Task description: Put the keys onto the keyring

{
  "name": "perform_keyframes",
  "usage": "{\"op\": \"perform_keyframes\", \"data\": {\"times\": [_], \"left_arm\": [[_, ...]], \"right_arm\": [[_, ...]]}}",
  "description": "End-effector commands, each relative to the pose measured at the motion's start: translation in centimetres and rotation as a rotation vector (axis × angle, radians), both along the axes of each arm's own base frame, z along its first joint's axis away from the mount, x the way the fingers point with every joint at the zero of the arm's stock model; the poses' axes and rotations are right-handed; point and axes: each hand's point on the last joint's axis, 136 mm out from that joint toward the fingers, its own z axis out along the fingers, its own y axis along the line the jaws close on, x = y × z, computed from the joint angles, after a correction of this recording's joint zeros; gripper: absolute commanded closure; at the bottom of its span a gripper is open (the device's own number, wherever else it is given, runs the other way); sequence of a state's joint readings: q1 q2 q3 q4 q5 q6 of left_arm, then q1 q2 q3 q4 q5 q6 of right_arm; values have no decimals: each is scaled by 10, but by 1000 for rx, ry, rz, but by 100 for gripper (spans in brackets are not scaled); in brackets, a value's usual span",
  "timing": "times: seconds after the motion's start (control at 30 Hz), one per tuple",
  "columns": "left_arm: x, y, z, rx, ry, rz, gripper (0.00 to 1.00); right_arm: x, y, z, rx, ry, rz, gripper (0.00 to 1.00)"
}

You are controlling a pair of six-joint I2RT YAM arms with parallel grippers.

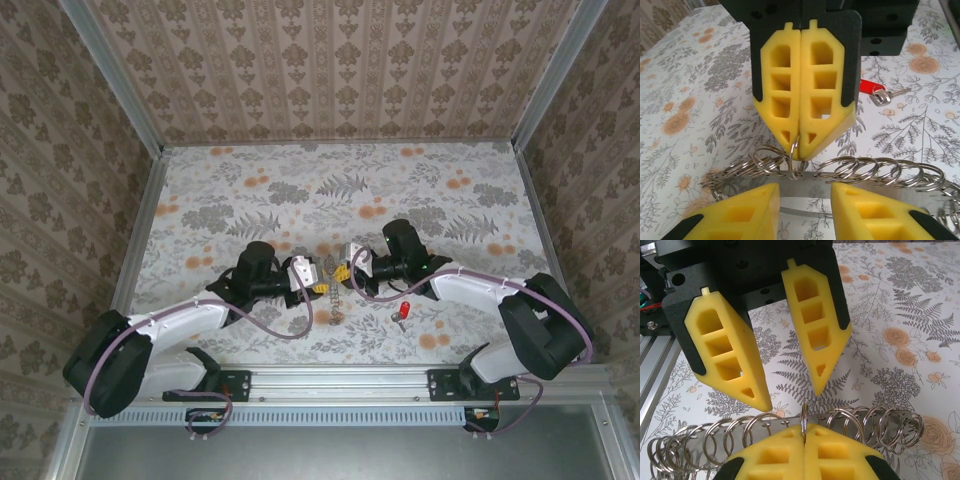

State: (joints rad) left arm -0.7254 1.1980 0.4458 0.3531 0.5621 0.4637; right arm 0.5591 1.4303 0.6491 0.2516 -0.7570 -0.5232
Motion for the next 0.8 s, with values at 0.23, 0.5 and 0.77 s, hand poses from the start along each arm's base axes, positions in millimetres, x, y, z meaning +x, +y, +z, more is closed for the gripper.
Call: {"op": "perform_keyframes", "data": {"times": [0.23,0.5,0.77], "left_arm": [[-9,-5,11,-47,11,-49,69],[-7,-8,24,-77,-16,-46,72],[-8,-10,25,-79,-13,-62,74]], "right_arm": [[-4,-3,25,39,-46,8,100],[-4,-3,23,39,-26,1,100],[-4,-2,22,47,-15,-1,100]]}}
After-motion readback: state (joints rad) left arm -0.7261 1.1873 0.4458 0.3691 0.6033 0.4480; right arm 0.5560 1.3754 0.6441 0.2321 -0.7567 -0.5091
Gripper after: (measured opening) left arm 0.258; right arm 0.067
